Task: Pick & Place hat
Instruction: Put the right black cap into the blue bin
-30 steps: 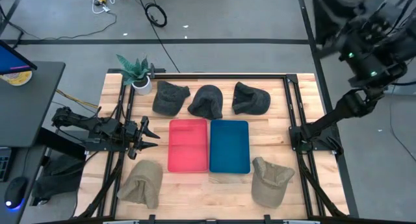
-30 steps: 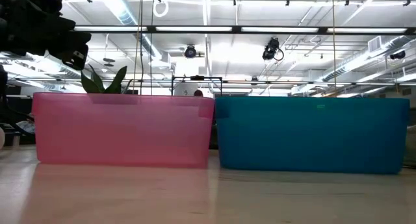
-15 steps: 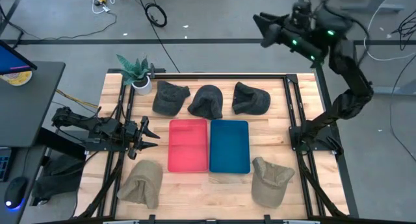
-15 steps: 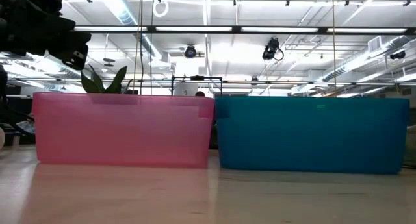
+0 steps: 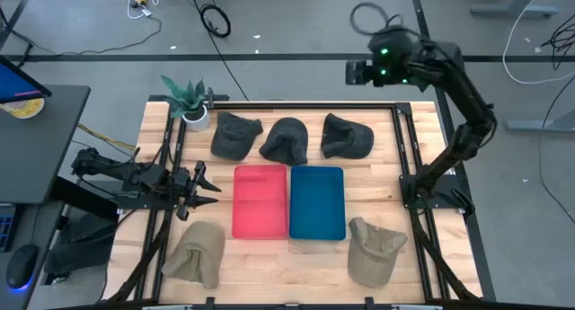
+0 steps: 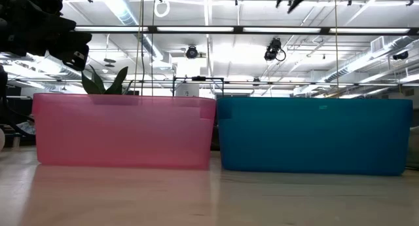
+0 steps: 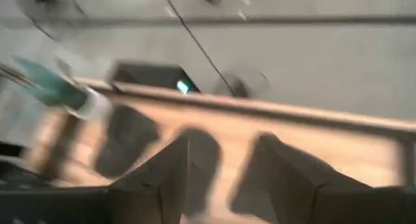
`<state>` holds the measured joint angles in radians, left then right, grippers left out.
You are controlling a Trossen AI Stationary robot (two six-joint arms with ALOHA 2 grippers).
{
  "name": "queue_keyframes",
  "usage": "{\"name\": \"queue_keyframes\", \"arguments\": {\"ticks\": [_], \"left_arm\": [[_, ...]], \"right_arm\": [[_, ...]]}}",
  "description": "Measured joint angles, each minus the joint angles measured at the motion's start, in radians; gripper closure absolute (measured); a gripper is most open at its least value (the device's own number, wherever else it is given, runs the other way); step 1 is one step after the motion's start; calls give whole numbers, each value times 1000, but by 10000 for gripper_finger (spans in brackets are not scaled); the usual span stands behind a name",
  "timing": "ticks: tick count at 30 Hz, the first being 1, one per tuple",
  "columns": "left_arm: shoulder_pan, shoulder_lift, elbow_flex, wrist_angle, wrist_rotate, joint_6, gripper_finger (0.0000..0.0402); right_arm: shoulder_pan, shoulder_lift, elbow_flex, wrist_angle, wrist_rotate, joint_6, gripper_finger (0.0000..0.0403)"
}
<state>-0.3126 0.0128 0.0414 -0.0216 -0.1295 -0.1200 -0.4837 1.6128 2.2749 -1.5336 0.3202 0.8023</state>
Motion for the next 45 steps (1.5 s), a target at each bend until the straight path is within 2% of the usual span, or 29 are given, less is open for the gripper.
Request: {"name": "queue_keyframes", "arguments": {"ticks": [4, 8, 12, 18, 23, 30, 45], "left_arm": [[0, 0, 0, 0, 0, 0, 252], [0, 0, 0, 0, 0, 0, 252], [0, 0, 0, 0, 0, 0, 252], [0, 0, 0, 0, 0, 0, 252], [0, 0, 0, 0, 0, 0, 252], [0, 0, 0, 0, 0, 0, 252], [0, 0, 0, 0, 0, 0, 252]], "right_arm": [[-1, 52, -14, -29, -9, -46, 214], [-2, 83, -53, -17, -75, -100, 214], [-21, 96, -155, -1, -148, -77, 214], [-31, 94, -344, 14, -156, -77, 214], [-56, 94, -525, 105, -153, -87, 214], [-100, 94, -767, 274, -211, -75, 214], [-196, 93, -1048, 552, -214, -36, 214]]}}
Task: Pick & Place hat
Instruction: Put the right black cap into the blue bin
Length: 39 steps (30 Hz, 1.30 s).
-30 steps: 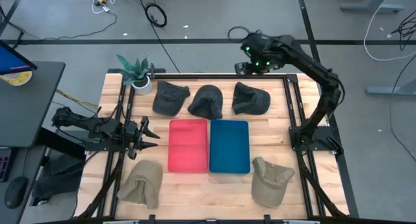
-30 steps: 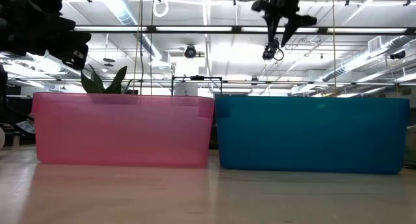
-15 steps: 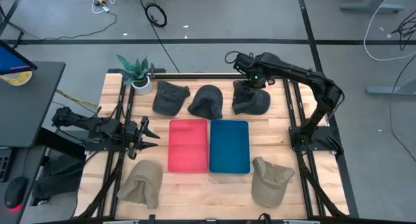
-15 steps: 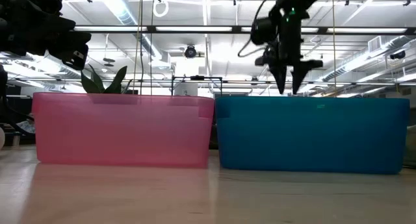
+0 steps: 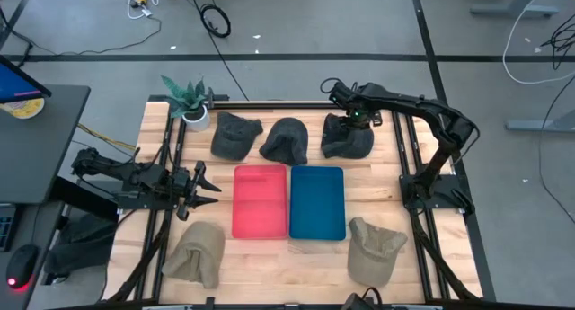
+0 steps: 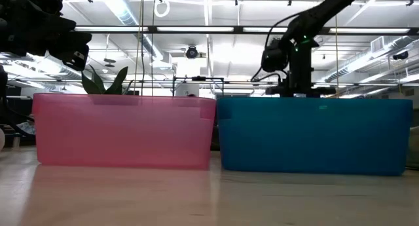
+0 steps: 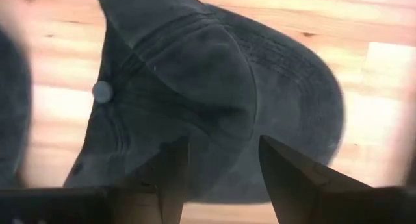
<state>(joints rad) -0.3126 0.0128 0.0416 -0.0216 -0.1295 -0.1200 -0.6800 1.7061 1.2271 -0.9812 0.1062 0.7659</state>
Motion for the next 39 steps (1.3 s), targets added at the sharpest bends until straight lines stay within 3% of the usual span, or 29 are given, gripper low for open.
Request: {"name": "queue_keyframes", "arguments": {"ticks": [12, 15, 20, 22, 29, 35, 39], "left_arm": [[0, 0, 0, 0, 0, 0, 252], [0, 0, 0, 0, 0, 0, 252], [0, 0, 0, 0, 0, 0, 252], [0, 0, 0, 0, 0, 0, 252], [0, 0, 0, 0, 0, 0, 252], [0, 0, 0, 0, 0, 0, 252], [0, 0, 0, 0, 0, 0, 252]], "right_arm": [[-9, -1, -171, 163, -10, 64, 225], [-9, -1, -174, 158, 5, 58, 262], [-9, -1, -176, 149, 25, 16, 365], [-9, -1, -176, 149, 25, -8, 389], [-12, -38, -176, 87, 39, -101, 396], [-18, -193, -177, 51, 50, -187, 398], [-15, -322, -177, 70, -56, -335, 400]]}}
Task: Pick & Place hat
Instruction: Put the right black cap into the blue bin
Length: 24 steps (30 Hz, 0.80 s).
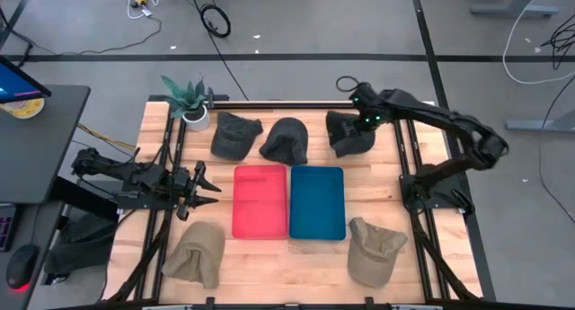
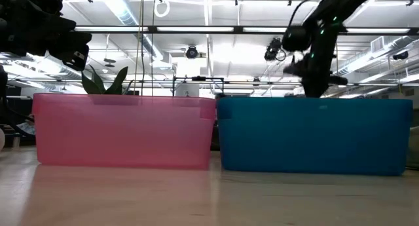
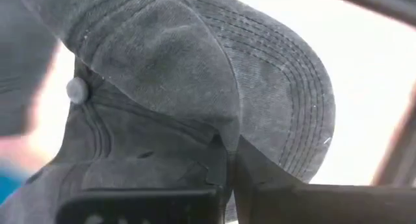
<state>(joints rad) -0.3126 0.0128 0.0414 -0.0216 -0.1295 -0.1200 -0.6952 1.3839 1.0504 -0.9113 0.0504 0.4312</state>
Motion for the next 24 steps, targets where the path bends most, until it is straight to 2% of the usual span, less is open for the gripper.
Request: {"name": "queue_keyframes", "arguments": {"ticks": [3, 10, 16, 24], "left_arm": [[0, 0, 0, 0, 0, 0, 252], [0, 0, 0, 0, 0, 0, 252], [0, 0, 0, 0, 0, 0, 252], [0, 0, 0, 0, 0, 0, 252]], "right_arm": [[29, -91, 3, -7, -68, -91, 401], [152, -226, 96, -17, -68, -313, 402], [292, -212, 208, 24, -48, -486, 403], [487, -154, 243, 14, -2, -544, 403]]}}
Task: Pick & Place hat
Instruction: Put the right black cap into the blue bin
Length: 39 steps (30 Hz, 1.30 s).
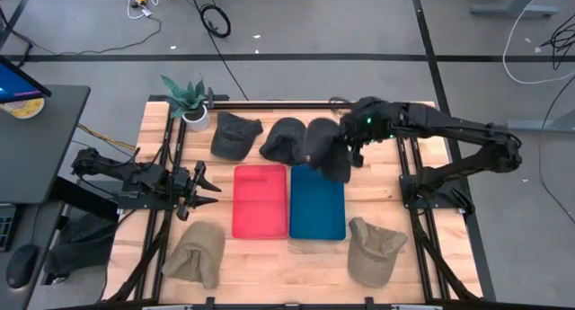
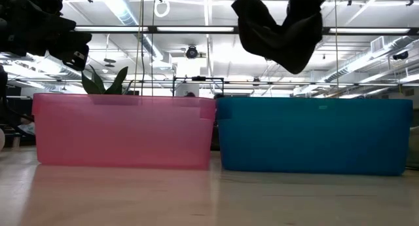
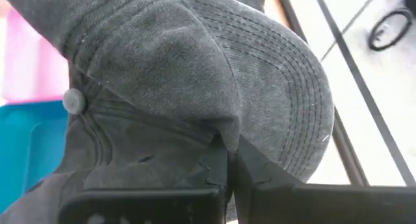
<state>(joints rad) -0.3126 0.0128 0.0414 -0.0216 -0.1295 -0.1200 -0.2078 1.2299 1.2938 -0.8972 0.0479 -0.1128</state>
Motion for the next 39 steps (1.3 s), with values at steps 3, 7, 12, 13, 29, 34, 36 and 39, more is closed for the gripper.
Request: {"name": "queue_keyframes", "arguments": {"ticks": [3, 7, 12, 13, 29, 34, 36, 39], "left_arm": [[0, 0, 0, 0, 0, 0, 252], [0, 0, 0, 0, 0, 0, 252], [0, 0, 0, 0, 0, 0, 252], [0, 0, 0, 0, 0, 0, 252], [0, 0, 0, 0, 0, 0, 252], [0, 0, 0, 0, 0, 0, 252], [0, 0, 0, 0, 0, 0, 252], [0, 0, 0, 0, 0, 0, 252]], "right_arm": [[81, 22, 0, -1, 27, 17, 403], [180, 74, 0, -16, 97, 61, 403], [267, 154, 0, -15, 136, 161, 403], [280, 171, 0, -15, 142, 181, 403], [361, 391, 0, -8, 147, 188, 403], [360, 454, 0, -4, 144, 155, 403], [360, 477, 0, 9, 143, 148, 403], [360, 507, 0, 34, 124, 120, 402]]}}
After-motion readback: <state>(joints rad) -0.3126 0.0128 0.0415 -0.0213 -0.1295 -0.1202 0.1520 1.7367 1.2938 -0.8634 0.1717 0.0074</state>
